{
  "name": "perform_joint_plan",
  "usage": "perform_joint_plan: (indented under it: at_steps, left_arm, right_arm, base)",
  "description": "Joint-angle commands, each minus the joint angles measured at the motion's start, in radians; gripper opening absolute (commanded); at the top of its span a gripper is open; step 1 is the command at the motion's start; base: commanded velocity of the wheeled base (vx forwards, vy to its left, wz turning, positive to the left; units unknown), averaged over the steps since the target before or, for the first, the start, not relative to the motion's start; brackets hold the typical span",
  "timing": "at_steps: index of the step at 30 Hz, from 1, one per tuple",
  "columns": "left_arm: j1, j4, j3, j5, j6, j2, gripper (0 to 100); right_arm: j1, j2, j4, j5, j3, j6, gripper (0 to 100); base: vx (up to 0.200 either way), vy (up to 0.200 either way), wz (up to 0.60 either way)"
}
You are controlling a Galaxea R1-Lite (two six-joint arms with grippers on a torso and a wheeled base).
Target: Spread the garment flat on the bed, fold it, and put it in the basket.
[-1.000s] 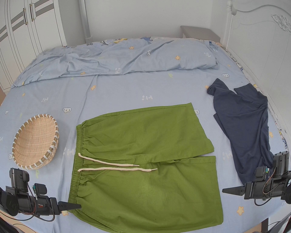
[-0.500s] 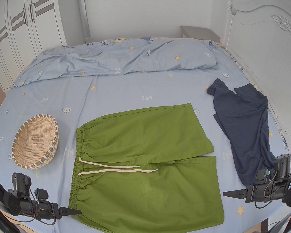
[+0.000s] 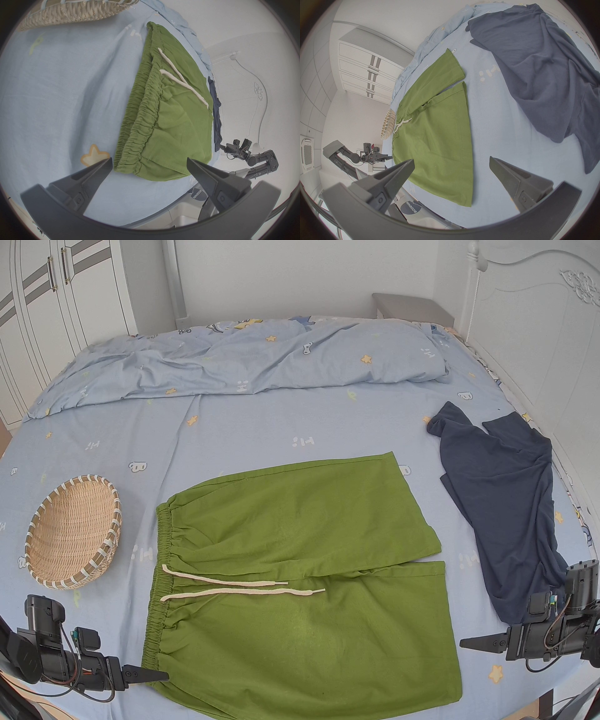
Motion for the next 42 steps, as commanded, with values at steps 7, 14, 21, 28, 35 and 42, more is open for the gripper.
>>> perform_joint_plan:
  at_steps: [7, 14, 21, 28, 35, 42]
  left_arm:
    - [-0.012, -0.088, 0.007, -0.005, 0.0, 0.117, 100]
    - [-0.014, -0.094, -0.013, -0.018, -0.005, 0.131, 100]
    - [-0.006, -0.111, -0.012, -0.017, -0.005, 0.129, 0]
    - [0.008, -0.133, 0.014, -0.017, -0.003, 0.118, 0]
    - [0.04, -0.128, 0.039, -0.017, -0.001, 0.075, 0]
    - [0.049, -0.131, 0.039, -0.017, 0.0, 0.083, 0]
  right_arm:
    - [-0.004, -0.004, 0.0, 0.001, 0.01, 0.0, 100]
    - [-0.007, -0.004, 0.0, 0.001, 0.01, 0.0, 100]
    - [-0.008, 0.0, 0.0, 0.001, 0.01, 0.0, 100]
    - [-0.005, 0.005, 0.0, 0.001, 0.013, -0.001, 100]
    - [0.067, 0.039, 0.012, -0.001, 0.053, -0.003, 100]
    - [0.116, 0.21, 0.012, -0.001, 0.07, -0.014, 100]
  base:
    - [0.0, 0.0, 0.0]
    - [0.0, 0.0, 0.0]
    - [0.0, 0.0, 0.0]
    - [0.0, 0.0, 0.0]
    - [0.0, 0.0, 0.0]
    - [0.0, 0.0, 0.0]
